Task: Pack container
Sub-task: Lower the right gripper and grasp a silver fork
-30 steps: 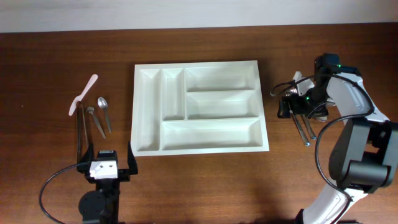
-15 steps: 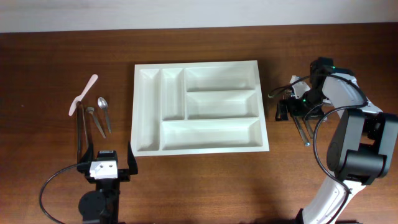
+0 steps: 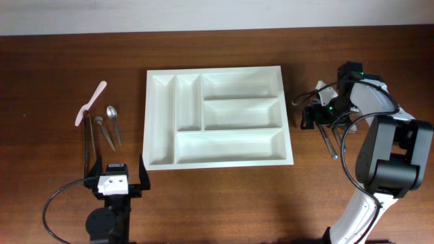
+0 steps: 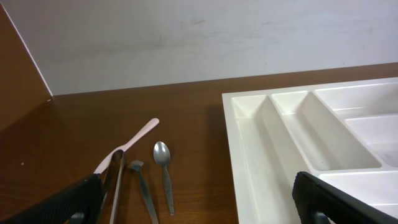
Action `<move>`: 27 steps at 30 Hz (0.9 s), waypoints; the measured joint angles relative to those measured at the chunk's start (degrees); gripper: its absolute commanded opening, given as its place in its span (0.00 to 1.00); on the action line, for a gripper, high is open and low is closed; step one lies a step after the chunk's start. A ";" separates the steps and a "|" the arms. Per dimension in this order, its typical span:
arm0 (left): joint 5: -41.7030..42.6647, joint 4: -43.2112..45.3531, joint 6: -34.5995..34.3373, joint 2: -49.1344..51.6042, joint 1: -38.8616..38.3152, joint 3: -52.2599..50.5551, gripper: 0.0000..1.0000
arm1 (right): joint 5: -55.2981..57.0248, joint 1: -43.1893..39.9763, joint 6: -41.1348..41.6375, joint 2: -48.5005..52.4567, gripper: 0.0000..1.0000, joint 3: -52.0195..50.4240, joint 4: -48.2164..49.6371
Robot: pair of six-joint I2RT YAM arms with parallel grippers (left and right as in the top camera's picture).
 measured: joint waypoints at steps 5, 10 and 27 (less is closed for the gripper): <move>0.00 0.00 0.00 0.00 0.00 0.00 0.99 | 1.40 0.07 0.24 0.13 0.92 0.13 0.02; 0.00 0.00 0.00 0.00 0.00 0.00 0.99 | 4.02 0.22 0.44 0.24 0.92 0.13 0.13; 0.00 0.00 0.00 0.00 0.00 0.00 0.99 | 9.33 0.20 0.59 0.76 0.53 0.13 0.31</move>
